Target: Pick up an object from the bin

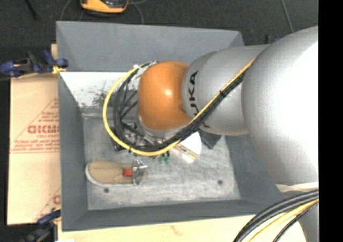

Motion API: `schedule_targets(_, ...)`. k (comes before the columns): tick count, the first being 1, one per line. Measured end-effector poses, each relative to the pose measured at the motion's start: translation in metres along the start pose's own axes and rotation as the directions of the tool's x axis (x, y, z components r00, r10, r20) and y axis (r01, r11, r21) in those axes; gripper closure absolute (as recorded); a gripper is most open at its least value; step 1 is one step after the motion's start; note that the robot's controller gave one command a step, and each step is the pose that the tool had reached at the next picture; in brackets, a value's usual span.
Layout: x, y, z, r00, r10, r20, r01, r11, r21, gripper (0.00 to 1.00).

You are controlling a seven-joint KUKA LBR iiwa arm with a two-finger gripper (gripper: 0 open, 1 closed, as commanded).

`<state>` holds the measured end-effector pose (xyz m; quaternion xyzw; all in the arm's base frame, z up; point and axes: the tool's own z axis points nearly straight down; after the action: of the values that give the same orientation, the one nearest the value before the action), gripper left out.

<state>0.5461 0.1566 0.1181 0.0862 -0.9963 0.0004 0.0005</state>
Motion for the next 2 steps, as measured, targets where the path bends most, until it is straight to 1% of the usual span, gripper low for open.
schedule_targets(1, 0.008, 0.040, -0.010, 0.969, 0.248, 0.002, -0.248, 0.969, -0.002, 0.00)
schedule_targets(2, -0.002, 0.062, 0.030, 0.997, 0.083, 0.004, -0.083, 0.997, -0.001, 0.00)
